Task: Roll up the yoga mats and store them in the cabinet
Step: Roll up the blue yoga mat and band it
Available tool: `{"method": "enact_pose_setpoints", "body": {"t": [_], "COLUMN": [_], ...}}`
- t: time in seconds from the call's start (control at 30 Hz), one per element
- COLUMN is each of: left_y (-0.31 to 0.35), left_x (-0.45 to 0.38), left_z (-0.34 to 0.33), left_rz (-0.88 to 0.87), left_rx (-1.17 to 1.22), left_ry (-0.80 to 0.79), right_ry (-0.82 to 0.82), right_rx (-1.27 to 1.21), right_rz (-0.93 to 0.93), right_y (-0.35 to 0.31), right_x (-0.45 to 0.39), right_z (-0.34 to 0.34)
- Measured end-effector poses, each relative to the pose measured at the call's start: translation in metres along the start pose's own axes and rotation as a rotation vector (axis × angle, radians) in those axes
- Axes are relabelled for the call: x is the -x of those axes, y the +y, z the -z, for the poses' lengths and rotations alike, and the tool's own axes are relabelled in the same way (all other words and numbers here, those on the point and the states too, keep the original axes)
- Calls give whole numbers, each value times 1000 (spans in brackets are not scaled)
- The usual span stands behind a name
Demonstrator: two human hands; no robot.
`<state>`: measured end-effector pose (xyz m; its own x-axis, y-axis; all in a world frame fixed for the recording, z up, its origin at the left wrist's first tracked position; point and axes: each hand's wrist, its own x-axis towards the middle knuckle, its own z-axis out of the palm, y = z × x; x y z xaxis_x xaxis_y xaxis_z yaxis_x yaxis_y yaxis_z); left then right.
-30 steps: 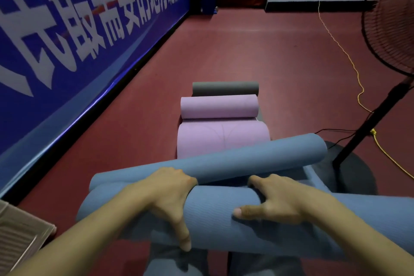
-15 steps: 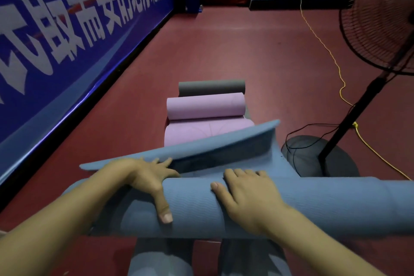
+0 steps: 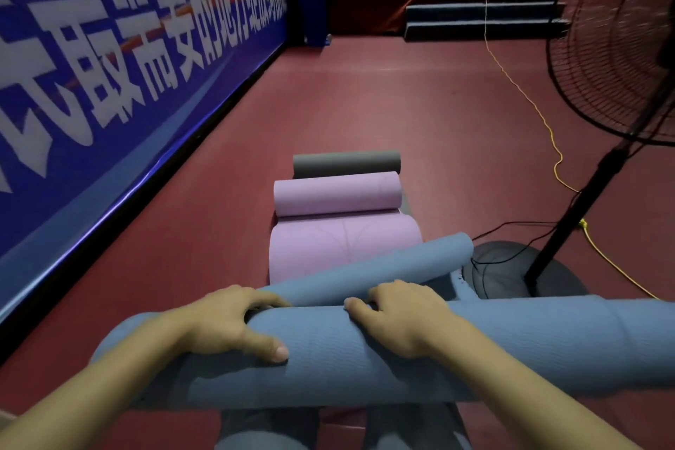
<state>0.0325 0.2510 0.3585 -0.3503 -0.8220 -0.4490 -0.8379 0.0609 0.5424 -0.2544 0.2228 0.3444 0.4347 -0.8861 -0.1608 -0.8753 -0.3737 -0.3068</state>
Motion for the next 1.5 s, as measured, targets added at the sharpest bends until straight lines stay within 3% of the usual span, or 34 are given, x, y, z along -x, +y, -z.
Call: {"method": "enact_pose_setpoints", "body": {"t": [0.3,0.57,0.8,0.97,1.17,1.4,1.5], "left_y": [23,40,37,24,3,2,16], "left_x": [14,18,18,17,12,9,19], "left_z": [-8,-24,-16,-8,5,-1,-4], "left_rz": [48,48,141,222,254,-4,26], "left_rx": [-285,-143,-140,-271,-122,-119,-191], "left_ry": [-106,-323,-343,-260,-166,138,112], "right_ry": [21,-340,-265,74,209,134,105], "right_rx": [23,-15,-15,141,166,143,116], "right_rz": [41,-60,-58,0,-11,-7,-21], "right_y": [-4,-1,-11,-20,-41,-33,-33], "right_x": [21,29,34,43,45,13,5], "right_z": [-6,3,1,-6,-31,-17,-14]}}
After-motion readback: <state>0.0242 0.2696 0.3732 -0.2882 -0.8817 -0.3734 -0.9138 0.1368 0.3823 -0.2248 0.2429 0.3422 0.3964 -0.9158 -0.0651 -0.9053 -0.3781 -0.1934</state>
